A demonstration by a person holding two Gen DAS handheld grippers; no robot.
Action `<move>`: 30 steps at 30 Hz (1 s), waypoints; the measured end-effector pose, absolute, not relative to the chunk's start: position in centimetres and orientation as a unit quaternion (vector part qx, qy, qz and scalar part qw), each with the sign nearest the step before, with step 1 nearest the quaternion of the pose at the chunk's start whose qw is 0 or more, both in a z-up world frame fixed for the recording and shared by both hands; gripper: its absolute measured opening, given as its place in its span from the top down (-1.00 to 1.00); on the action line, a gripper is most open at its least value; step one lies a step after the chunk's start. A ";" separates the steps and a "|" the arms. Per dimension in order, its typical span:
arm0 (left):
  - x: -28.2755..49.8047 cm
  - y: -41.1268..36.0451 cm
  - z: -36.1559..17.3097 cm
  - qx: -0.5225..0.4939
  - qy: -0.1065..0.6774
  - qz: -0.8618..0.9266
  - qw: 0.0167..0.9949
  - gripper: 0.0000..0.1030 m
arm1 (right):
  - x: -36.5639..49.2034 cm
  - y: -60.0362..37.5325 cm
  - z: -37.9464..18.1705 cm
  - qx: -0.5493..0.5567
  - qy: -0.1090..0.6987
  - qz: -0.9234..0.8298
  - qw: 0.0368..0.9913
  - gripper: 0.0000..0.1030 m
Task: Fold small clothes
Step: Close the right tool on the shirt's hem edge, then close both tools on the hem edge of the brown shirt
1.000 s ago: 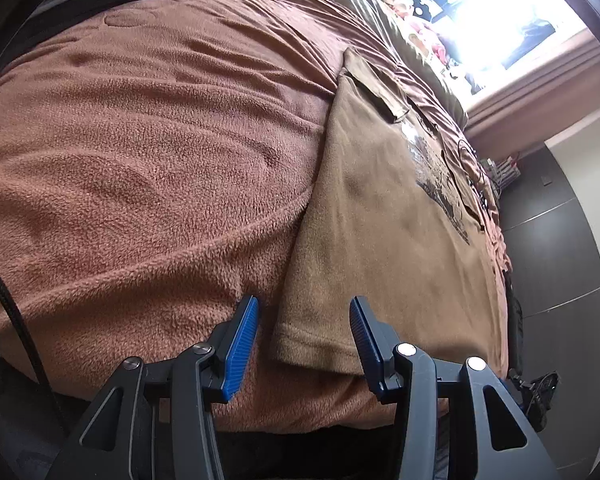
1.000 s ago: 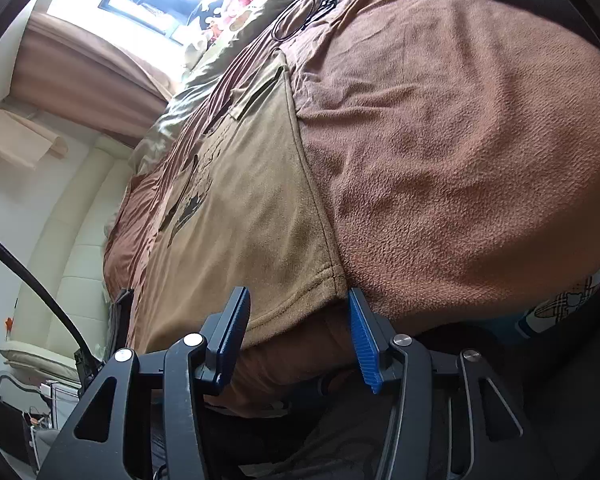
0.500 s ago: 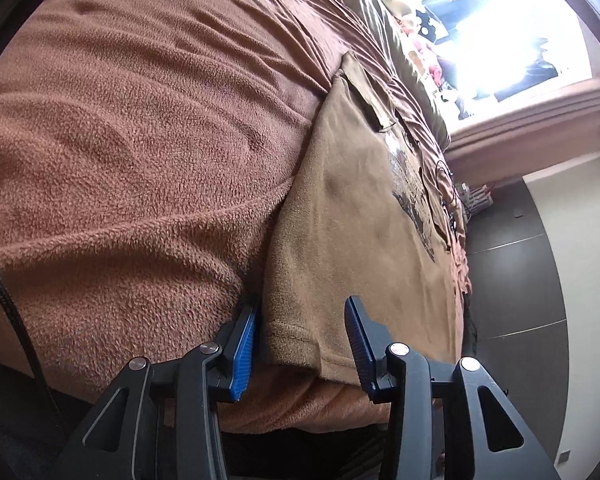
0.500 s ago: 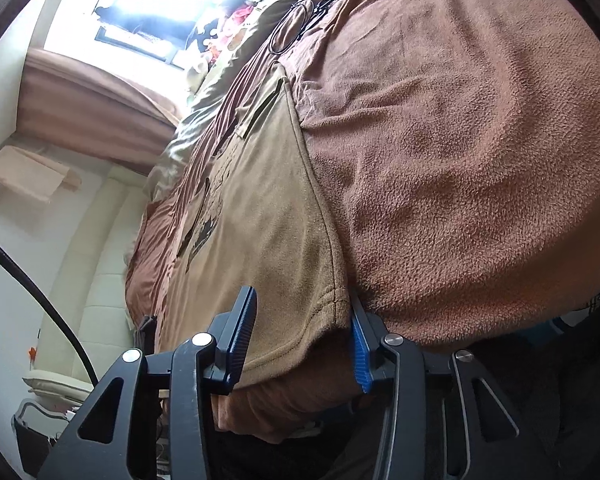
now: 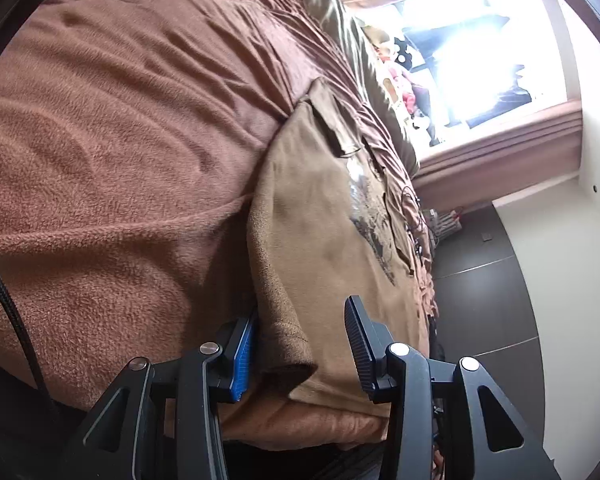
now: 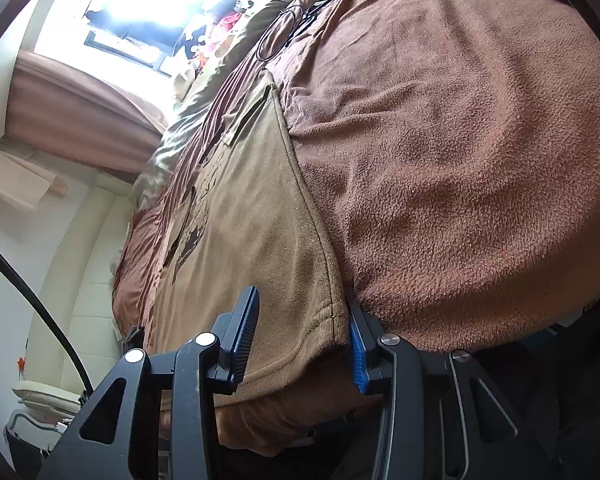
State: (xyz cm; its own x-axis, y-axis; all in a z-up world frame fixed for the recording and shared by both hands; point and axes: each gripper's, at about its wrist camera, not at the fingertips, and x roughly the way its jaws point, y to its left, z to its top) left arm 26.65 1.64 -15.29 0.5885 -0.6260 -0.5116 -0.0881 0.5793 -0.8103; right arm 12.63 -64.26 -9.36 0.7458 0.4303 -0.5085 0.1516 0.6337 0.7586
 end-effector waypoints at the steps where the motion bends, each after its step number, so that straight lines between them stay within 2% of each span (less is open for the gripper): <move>1: 26.6 1.5 -14.8 -0.420 0.415 -0.175 0.788 0.14 | 12.7 -64.1 -9.2 0.417 0.348 0.083 0.836 0.26; 6: 26.8 1.0 -14.1 -0.403 0.424 -0.175 0.792 0.14 | 12.9 -63.9 -8.9 0.413 0.350 0.084 0.837 0.26; 13: 26.6 0.9 -16.4 -0.388 0.460 -0.115 0.790 0.14 | 12.6 -63.7 -8.6 0.398 0.356 0.073 0.843 0.27; 22: 27.5 0.7 -17.0 -0.393 0.452 -0.094 0.795 0.14 | 12.7 -63.7 -8.9 0.406 0.352 0.063 0.841 0.27; 30: 28.3 1.0 -17.4 -0.394 0.457 -0.078 0.794 0.28 | 13.6 -63.9 -8.8 0.414 0.355 0.048 0.837 0.27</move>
